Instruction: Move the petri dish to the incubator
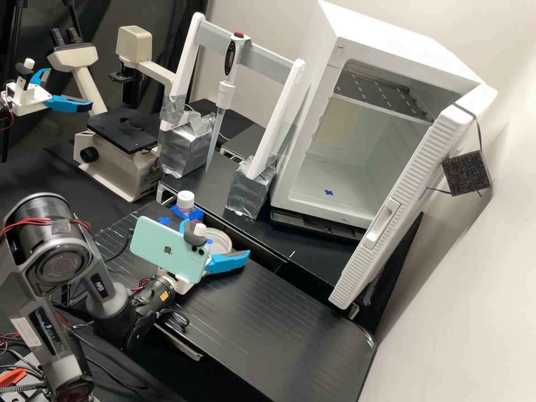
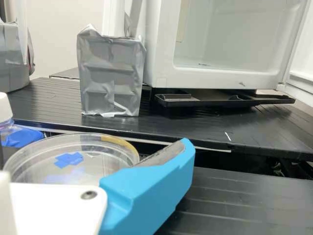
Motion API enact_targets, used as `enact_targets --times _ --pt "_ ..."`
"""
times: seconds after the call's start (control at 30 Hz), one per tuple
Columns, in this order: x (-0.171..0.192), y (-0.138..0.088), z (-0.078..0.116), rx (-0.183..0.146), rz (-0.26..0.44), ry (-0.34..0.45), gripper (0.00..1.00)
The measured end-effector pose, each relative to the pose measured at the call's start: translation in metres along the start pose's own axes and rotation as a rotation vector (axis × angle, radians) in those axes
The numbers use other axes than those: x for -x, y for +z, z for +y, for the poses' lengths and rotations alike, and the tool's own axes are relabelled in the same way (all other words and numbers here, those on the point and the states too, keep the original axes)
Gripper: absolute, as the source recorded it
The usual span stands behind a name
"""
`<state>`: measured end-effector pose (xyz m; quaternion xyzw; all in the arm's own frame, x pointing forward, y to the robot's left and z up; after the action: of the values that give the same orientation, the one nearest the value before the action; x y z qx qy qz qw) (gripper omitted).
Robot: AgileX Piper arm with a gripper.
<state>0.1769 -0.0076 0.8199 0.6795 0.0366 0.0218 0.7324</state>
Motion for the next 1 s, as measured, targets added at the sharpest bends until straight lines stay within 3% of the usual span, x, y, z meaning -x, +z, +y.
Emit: enact_targets --times 0.17,0.5,0.53,1.0 --pt "-0.0009 -0.0015 -0.0009 0.026 0.002 0.003 1.00" --pt "-0.0010 -0.0018 -0.0011 0.027 0.003 0.003 1.00" --pt "-0.0010 -0.0018 -0.0011 0.027 0.002 0.003 0.00" --pt "-0.0010 -0.0020 -0.0012 0.026 0.005 0.002 0.00"
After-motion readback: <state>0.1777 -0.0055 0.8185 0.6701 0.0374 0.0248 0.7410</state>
